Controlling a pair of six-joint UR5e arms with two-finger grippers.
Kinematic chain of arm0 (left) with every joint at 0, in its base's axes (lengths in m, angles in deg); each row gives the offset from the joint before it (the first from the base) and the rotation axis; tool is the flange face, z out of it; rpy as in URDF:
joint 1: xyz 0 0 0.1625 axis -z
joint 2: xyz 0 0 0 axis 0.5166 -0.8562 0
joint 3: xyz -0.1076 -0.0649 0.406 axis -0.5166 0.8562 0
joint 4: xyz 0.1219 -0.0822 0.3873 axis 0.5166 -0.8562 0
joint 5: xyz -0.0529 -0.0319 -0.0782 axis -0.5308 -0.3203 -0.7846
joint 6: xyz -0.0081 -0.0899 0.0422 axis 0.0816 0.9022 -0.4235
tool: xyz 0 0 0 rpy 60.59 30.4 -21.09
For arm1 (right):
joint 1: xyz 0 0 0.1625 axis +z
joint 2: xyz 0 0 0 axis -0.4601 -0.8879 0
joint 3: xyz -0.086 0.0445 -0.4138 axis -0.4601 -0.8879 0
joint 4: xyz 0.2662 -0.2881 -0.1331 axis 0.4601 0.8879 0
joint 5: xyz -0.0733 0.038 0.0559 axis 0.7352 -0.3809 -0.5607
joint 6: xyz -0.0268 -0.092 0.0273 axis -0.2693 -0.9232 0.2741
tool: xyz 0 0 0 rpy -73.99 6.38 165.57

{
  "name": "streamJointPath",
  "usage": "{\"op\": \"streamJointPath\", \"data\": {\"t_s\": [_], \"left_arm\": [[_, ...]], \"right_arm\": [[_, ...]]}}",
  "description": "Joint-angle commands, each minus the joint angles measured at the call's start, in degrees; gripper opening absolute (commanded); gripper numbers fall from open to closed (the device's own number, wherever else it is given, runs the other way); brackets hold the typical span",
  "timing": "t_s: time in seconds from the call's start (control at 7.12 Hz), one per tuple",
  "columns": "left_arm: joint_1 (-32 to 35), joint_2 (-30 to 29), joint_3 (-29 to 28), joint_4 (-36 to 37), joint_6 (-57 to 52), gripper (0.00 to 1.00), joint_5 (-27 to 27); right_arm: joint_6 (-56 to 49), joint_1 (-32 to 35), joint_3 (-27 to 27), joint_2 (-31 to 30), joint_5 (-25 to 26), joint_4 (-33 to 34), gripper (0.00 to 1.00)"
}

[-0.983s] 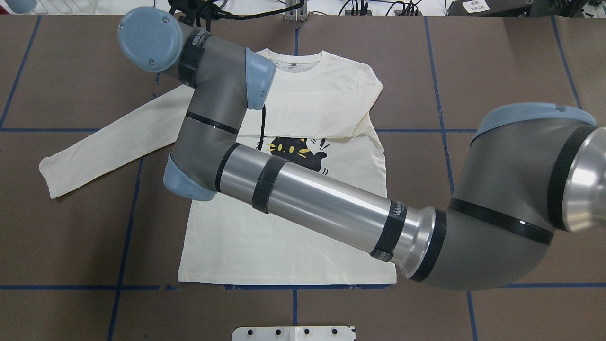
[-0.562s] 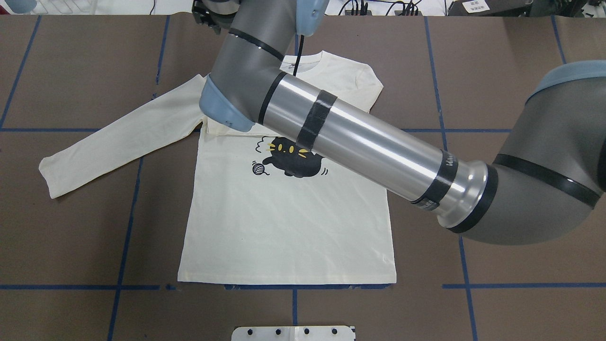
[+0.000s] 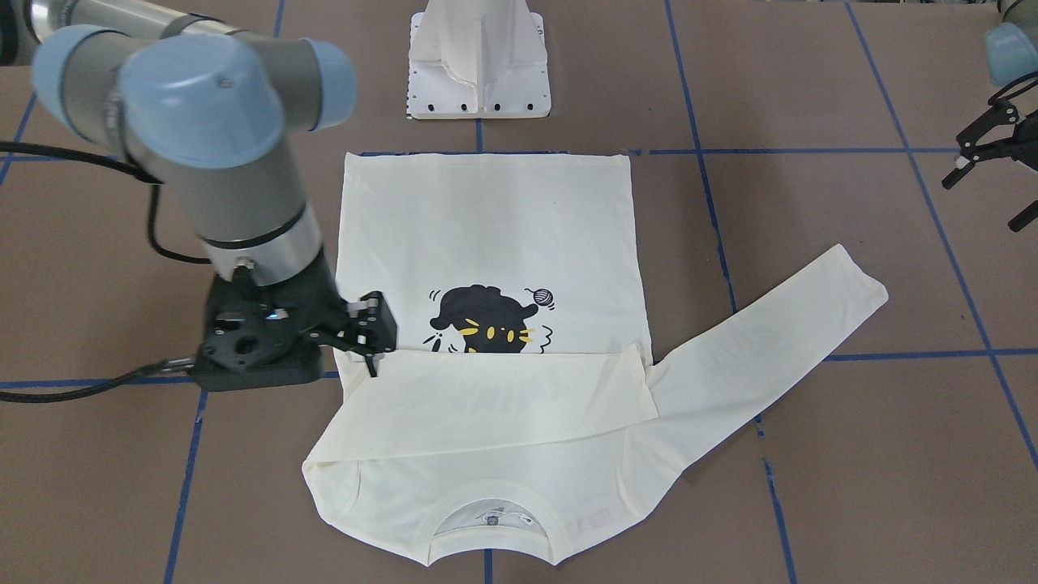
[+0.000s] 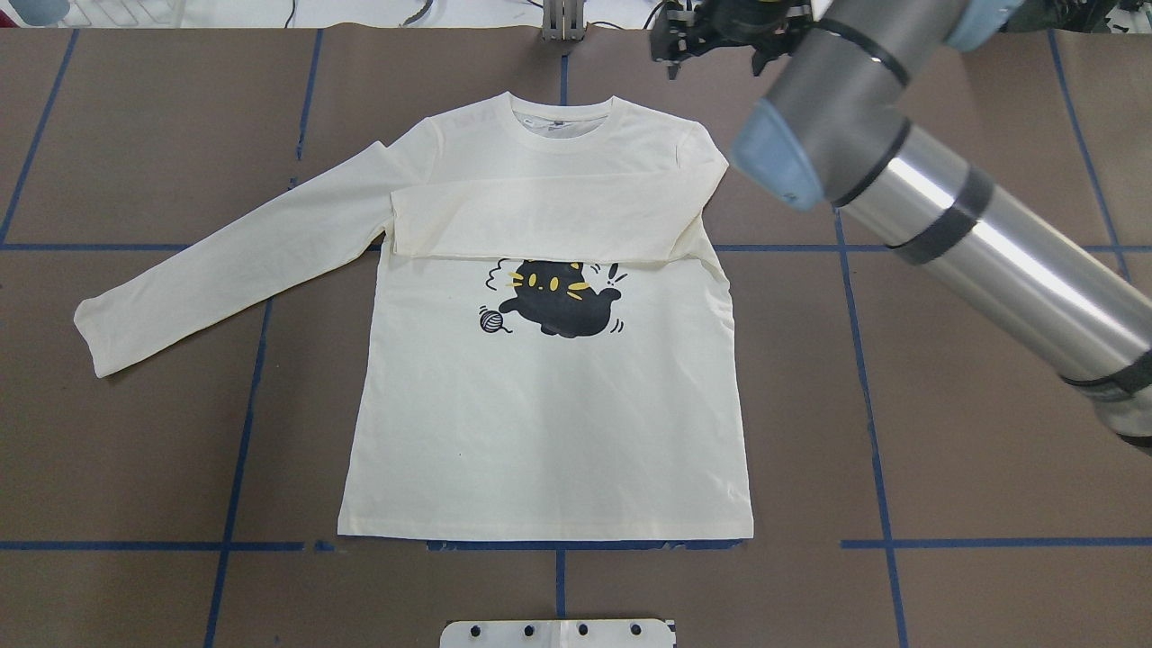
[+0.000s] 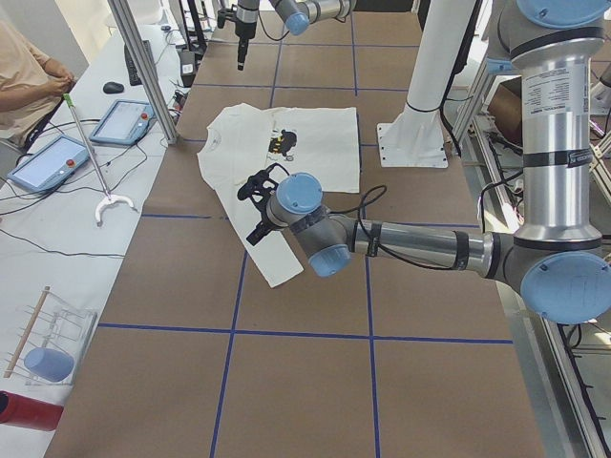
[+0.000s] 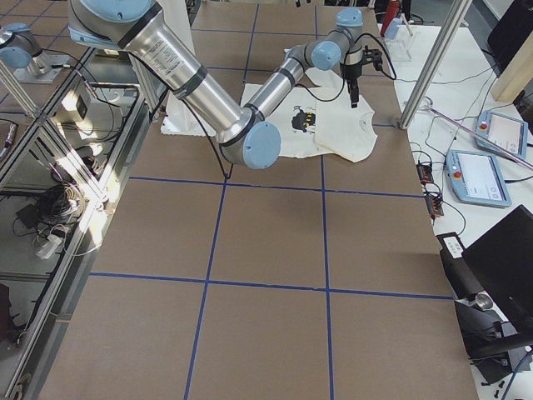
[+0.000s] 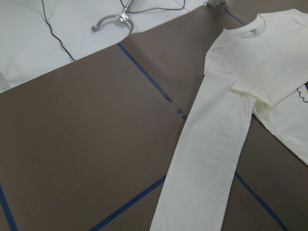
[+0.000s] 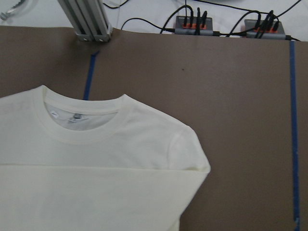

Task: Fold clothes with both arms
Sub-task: 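Release the sleeve and withdraw the right gripper away from the shirt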

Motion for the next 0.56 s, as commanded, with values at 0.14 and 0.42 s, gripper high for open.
{"op": "streamJointPath", "data": {"t_s": [0.14,0.42], "left_arm": [[-12.05,5.36,-0.02,-2.41,1.59,1.0,14.5],[-20.22,7.3,-0.98,-2.42,1.68,1.0,23.99]], "right_arm": [[-25.84,12.33,12.96,-24.51,-11.83,-0.88,1.0],[-38.1,21.2,13.24,-35.16,-18.68,-3.77,1.0]]}}
